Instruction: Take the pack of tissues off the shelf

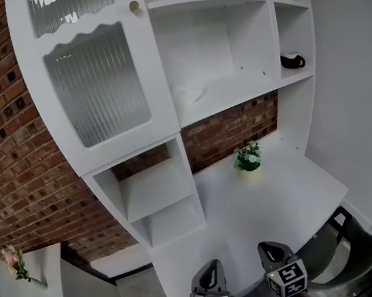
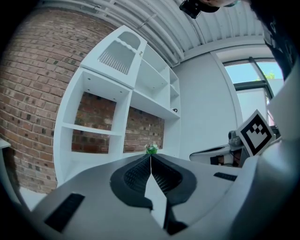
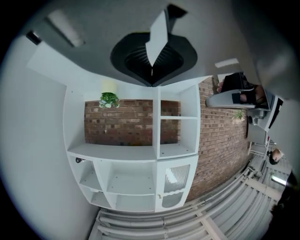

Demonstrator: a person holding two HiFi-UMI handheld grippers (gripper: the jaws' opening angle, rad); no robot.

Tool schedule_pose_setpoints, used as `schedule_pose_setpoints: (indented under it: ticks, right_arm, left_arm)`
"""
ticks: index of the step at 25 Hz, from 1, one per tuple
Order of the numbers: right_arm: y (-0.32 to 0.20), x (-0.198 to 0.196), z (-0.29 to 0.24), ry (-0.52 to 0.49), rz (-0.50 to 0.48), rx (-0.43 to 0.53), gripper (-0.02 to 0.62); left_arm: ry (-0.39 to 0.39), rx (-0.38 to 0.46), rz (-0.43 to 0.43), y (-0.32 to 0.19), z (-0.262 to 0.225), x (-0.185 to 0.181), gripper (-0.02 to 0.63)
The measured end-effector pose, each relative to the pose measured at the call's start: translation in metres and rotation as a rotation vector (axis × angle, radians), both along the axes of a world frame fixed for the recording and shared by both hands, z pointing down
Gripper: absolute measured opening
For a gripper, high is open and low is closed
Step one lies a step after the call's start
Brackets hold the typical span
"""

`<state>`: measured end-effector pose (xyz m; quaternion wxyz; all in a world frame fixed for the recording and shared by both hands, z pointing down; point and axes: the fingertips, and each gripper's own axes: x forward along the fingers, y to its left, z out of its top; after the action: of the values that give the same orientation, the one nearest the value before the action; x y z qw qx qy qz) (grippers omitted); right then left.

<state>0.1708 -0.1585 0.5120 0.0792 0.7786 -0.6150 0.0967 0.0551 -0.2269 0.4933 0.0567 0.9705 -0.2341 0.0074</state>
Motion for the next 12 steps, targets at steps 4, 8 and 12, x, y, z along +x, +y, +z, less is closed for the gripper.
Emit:
schedule_pose_setpoints:
  ticks: [4, 8, 12]
  right_arm:
    - [-0.013, 0.011, -0.004, -0.019, 0.026, -0.004, 0.002]
    - [-0.026, 0.014, -0.019, -0.011, 0.006, 0.004, 0.002]
    - [-0.04, 0.021, -0.042, -0.008, 0.001, 0.012, 0.002]
  left_arm:
    - [0.007, 0.0, -0.003, -0.015, -0.005, 0.003, 0.011]
    - [0.002, 0.001, 0.001, -0.025, -0.006, 0.007, 0.012]
    - [0.007, -0.009, -0.003, -0.031, -0.008, 0.013, 0.012]
